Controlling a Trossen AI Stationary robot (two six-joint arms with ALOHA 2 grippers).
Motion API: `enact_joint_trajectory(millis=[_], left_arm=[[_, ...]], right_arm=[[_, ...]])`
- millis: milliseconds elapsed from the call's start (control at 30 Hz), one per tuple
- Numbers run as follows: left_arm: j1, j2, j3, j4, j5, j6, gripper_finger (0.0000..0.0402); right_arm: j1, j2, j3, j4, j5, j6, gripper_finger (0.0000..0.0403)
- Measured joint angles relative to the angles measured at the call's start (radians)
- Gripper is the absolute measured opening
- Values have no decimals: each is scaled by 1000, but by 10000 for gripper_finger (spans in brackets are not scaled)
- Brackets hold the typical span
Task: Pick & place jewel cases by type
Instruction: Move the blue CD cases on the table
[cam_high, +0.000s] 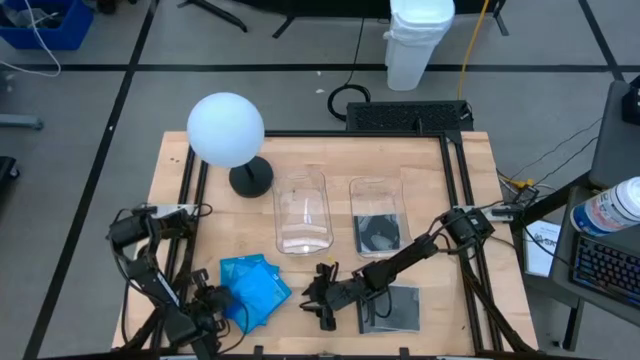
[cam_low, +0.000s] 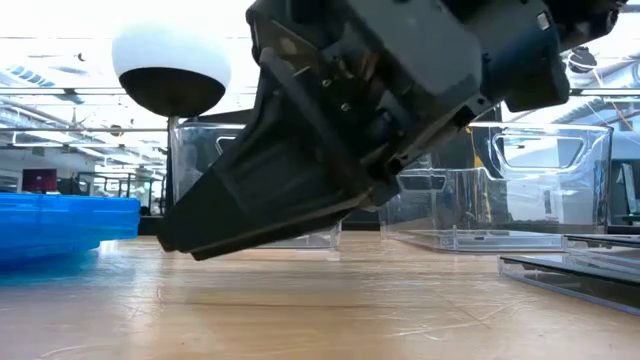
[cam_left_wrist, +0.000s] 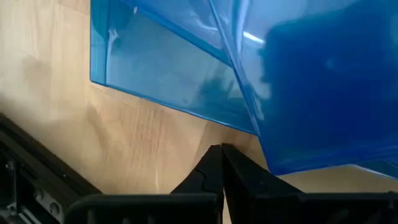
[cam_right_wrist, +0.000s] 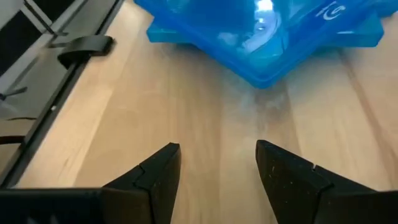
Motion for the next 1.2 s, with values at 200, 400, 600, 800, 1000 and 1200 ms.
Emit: enact_joint_trajectory(millis=[200, 400, 600, 800, 1000, 1200], left_arm=[[3, 0, -8, 16, -8, 11, 18], [6, 1, -9, 21, -23, 13, 8], [19, 2, -9, 34, -36, 21, 13], [47, 3, -9, 49, -46, 29, 13], [80, 3, -9, 70, -43, 67, 9], [108, 4, 18, 100, -86, 103, 17]], right_arm=[[-14, 0, -26, 58, 0, 24, 201], [-32, 0, -51, 140, -2, 56, 201], [-38, -9, -54, 153, -1, 40, 201], [-36, -14, -54, 136, -2, 21, 201], [-37, -29, -81, 124, -1, -12, 201], [-37, -155, -218, 133, 2, 12, 201]])
